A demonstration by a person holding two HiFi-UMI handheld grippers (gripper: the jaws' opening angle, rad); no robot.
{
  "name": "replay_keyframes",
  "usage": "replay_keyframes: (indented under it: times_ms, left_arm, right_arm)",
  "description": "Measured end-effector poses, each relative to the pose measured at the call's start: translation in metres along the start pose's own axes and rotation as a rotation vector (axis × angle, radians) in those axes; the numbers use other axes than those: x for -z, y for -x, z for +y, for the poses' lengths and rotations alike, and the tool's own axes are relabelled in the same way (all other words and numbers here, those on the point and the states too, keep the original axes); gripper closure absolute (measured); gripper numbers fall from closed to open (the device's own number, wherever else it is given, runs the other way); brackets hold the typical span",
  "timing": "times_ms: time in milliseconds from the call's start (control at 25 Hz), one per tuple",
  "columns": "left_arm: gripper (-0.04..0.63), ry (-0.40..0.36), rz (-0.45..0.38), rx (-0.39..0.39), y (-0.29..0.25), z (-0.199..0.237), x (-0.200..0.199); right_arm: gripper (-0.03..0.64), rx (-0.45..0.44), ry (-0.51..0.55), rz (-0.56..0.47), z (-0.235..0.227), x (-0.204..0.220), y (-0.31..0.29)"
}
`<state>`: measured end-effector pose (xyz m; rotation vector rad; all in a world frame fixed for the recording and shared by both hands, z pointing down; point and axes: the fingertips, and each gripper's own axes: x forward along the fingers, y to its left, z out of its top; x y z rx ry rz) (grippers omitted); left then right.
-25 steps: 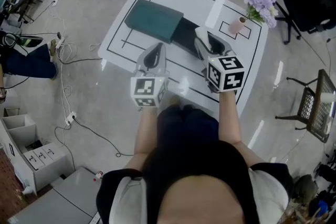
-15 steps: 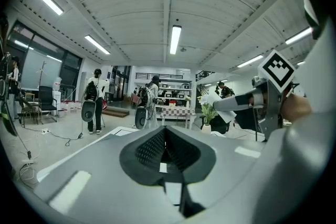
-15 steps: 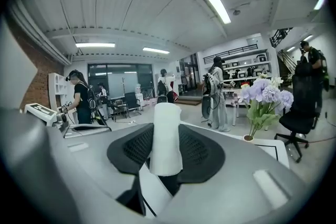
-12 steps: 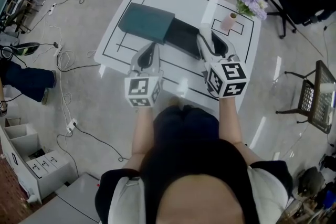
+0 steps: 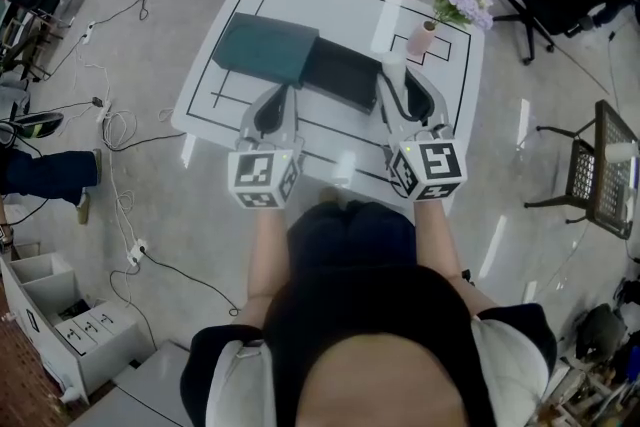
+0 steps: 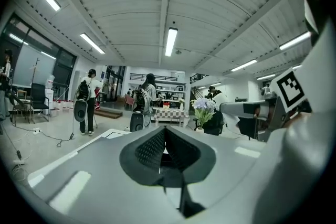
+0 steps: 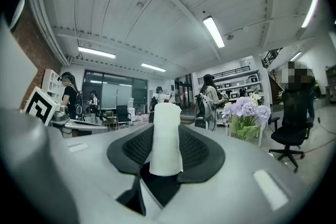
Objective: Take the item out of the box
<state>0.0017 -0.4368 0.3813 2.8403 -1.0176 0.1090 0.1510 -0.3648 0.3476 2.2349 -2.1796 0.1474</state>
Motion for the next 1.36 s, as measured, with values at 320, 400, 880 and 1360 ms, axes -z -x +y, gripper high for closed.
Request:
replay_keyframes:
  times_ms: [320,400,880,1360]
  left_arm:
    - [0.586,0.014,0.01,0.047,-0.001,-0.009,0.005]
    - [0.586,0.019,0.015,0.055,-0.001,-0.011,0.008]
    - [0.586,0.1,-0.005,0.057,-0.003,-0.011,0.008]
    - [0.586,0.099,-0.009,0.047,-0.004,-0.01,0.008]
  right_arm:
    - [0.474,0.019,0.022,0.042,-0.001,0.023,-0.001]
    - [0.474,0.025,0.016,0.053,-0.003,0.026,0.0]
    - [0.474,0.015,0.016,0.075,-0.003,0.03,-0.002]
    - [0.474,0.011,0.019,0.079,-0.003,0.029,-0.002]
